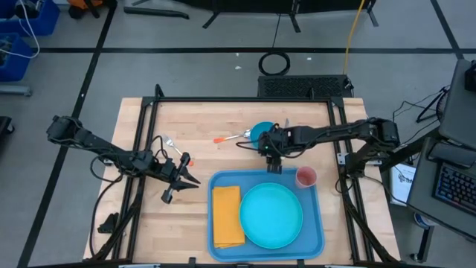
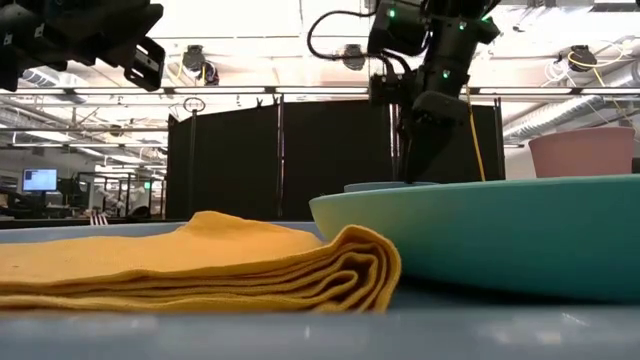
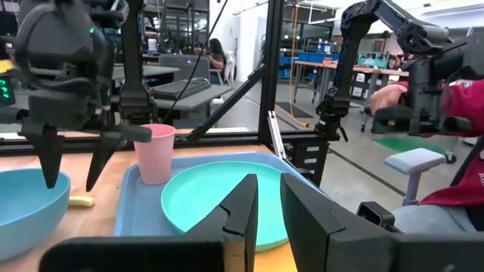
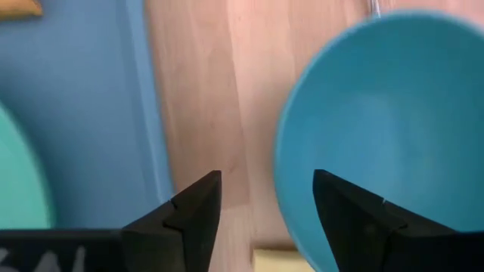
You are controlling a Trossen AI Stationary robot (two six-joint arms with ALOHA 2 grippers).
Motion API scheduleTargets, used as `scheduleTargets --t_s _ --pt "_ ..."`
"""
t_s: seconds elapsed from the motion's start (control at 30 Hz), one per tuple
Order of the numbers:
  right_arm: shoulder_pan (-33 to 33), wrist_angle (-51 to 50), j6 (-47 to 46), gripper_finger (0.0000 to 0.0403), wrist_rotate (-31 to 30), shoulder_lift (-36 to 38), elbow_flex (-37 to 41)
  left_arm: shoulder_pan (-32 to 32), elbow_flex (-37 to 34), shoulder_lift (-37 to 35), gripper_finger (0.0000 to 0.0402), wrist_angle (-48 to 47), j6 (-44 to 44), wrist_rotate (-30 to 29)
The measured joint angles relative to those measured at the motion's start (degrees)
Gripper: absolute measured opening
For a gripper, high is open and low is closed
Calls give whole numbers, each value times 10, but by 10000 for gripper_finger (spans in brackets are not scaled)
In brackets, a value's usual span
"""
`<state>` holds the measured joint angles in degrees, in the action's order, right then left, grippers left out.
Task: Set up tray
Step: Put the blue bowl on the light blue plate
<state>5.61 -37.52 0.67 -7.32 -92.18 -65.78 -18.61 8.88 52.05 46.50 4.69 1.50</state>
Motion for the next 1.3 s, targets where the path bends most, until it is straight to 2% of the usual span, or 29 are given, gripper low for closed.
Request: scheduleTargets --t_s 0.33,0.5,0.67,0.9,1.07,1.2,1.3 --pt "10 41 11 187 1 1 28 0 0 0 63 0 1 0" --pt "14 43 12 163 1 1 28 0 0 0 63 0 1 0" --pt "21 38 12 113 1 -5 29 0 0 0 63 0 3 0" --pt "27 44 24 10 1 -9 28 0 1 0 63 -2 3 0" --pt "27 48 22 5 -3 -9 28 0 1 0 63 -4 3 -1" --pt "19 48 25 4 -46 -9 28 0 1 0 63 -4 3 -1" --pt "13 49 28 3 -48 -9 28 0 1 0 63 -4 4 -2"
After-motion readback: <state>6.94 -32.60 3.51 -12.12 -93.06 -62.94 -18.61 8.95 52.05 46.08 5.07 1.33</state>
